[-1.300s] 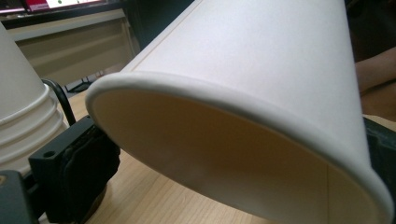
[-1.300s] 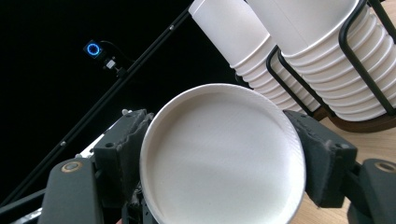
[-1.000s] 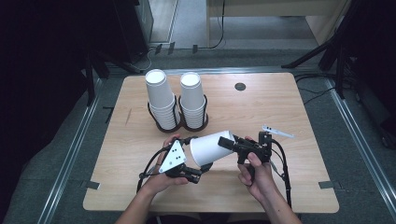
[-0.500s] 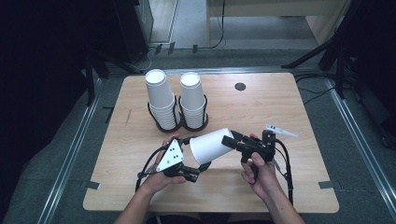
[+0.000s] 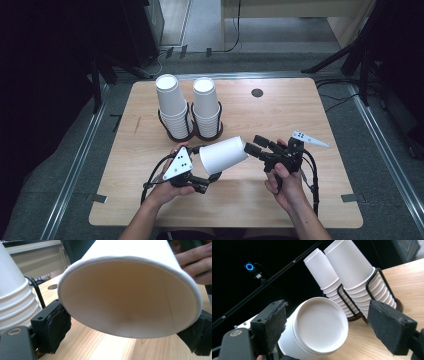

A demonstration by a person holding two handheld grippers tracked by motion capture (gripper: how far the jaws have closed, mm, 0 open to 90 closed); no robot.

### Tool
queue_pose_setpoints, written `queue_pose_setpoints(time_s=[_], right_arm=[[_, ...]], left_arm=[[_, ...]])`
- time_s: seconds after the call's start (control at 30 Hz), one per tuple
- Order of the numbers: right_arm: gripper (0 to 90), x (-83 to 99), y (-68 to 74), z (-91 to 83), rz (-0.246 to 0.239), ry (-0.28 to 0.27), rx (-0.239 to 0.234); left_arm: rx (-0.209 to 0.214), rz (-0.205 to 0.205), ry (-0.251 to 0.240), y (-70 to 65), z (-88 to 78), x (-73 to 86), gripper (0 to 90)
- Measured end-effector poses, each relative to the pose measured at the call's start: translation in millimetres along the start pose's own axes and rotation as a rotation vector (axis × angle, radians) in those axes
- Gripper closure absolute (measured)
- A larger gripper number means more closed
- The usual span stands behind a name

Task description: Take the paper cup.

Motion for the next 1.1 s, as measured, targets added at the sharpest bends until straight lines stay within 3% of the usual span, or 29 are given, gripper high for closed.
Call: queue_pose_setpoints(time_s=[0.2, 0.6, 0.9, 1.1], right_arm=[[16.3, 0.1, 3.7, -2.4, -0.103, 0.024, 0.068], [16.9, 9.4, 9.9, -2.9, -0.370, 0.086, 0.227], [21.7, 16.6, 11.2, -1.8, -0.457, 0.117, 0.270], [23.5, 24.9, 7.4, -7.6, -0.487, 0.139, 0.306]], left_arm=[[-0.007, -0.007, 0.009, 5.0, -3.9, -0.8, 8.5], [-0.027, -0.012, 0.031, 15.4, -11.7, -0.6, 8.6], [-0.028, -0.021, 0.051, 21.1, -15.1, 0.8, 8.7], [-0.019, -0.025, 0.074, 22.7, -15.4, 1.9, 8.7]])
Point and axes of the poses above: each handheld gripper's, and its own axes: z roughly forward along the jaws, x roughly out of its underside, y roughly to its left, the point moved 2 cm from there along z, roughly forward along the jaws, and after that the axes turned 9 degrees about -z, right-handed, at the moved point
